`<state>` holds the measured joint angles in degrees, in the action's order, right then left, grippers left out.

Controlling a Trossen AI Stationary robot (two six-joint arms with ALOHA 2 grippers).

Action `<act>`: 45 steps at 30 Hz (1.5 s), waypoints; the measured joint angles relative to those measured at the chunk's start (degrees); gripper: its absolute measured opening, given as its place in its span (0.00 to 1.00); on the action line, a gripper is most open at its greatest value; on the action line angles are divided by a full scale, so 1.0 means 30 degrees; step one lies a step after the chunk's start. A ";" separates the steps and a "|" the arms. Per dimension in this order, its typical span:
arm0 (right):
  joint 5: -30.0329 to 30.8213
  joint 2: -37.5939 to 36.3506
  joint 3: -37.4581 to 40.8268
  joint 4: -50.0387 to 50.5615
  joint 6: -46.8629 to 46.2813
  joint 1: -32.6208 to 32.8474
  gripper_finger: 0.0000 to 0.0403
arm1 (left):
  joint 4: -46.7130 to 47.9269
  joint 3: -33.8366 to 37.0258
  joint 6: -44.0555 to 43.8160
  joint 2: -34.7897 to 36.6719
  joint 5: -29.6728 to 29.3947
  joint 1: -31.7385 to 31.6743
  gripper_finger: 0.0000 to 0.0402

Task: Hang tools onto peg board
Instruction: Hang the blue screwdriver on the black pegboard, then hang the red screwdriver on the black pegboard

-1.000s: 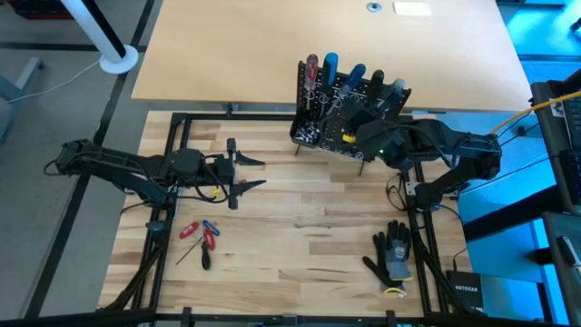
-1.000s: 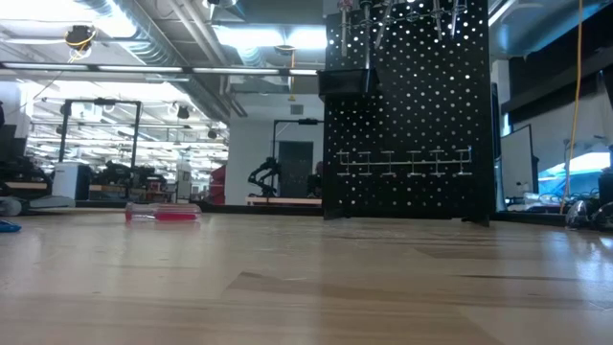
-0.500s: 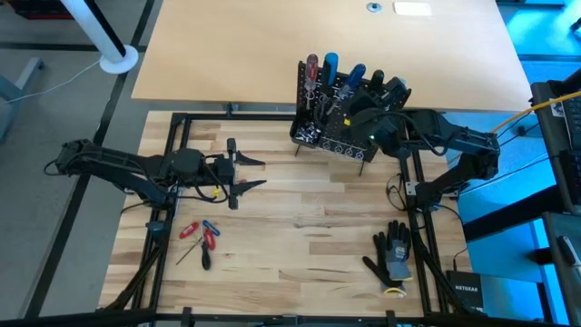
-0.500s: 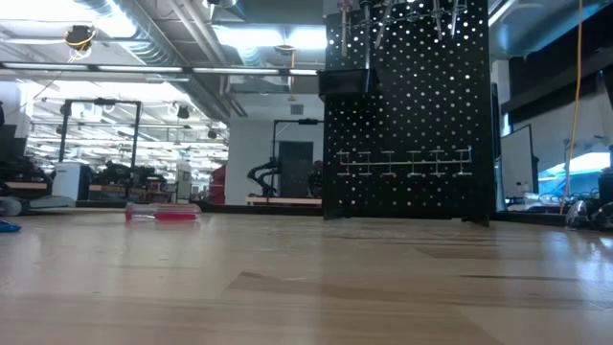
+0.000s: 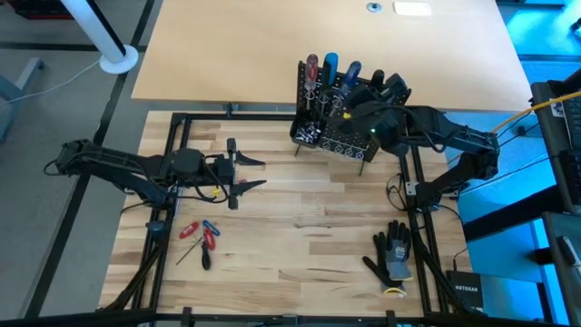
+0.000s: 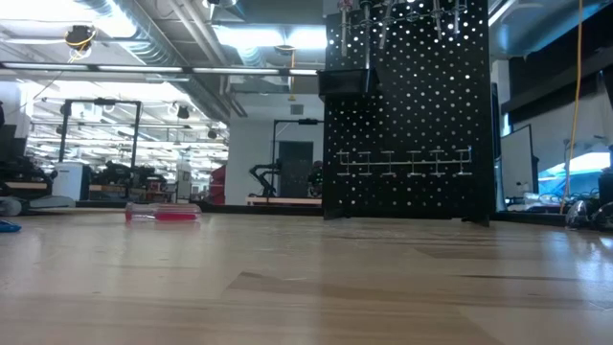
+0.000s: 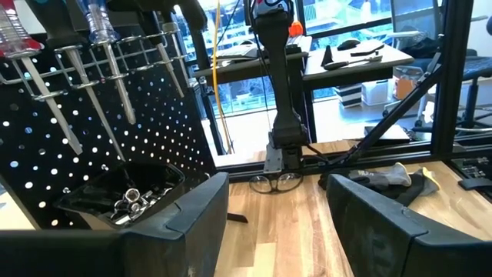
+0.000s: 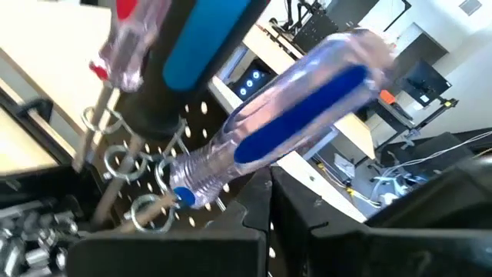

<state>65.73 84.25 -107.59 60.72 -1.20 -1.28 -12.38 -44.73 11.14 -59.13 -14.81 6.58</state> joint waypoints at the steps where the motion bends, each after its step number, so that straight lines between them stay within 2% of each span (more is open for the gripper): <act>1: -0.0012 0.0000 0.0000 -0.0360 0.0065 0.0000 0.03 | 0.0004 0.0000 0.0005 0.0000 0.0000 0.0002 0.52; 6: -0.0178 0.0000 0.0000 -0.1451 0.0975 0.0007 0.03 | -0.0002 0.0000 0.0071 0.0000 0.0000 0.0002 0.52; 24: -0.0639 0.0090 0.0007 -0.1720 0.0970 0.0255 0.03 | 0.0028 0.0000 0.0077 0.0000 0.0000 0.0000 0.52; 34: -0.0447 -0.0189 0.0006 -0.2206 0.0026 0.4406 0.03 | 0.0311 0.0000 0.0271 0.0000 0.0000 -0.0038 0.52; 36: -0.1170 -0.0192 0.0004 -0.2206 -0.0712 0.5499 0.03 | 0.0357 0.0000 0.0275 0.0001 0.0000 -0.0034 0.52; 40: -0.3890 -0.0045 0.0000 -0.1784 -0.3128 0.7469 0.03 | 0.0594 0.0000 0.0235 0.0000 0.0000 -0.0035 0.52; 45: -0.6245 0.0859 0.0000 -0.0008 -0.5888 0.9463 0.03 | 0.1210 0.0000 0.0297 0.0004 0.0000 -0.0034 0.52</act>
<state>47.00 86.82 -107.59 60.70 -18.87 27.11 -8.74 -44.73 12.03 -59.12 -14.81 6.48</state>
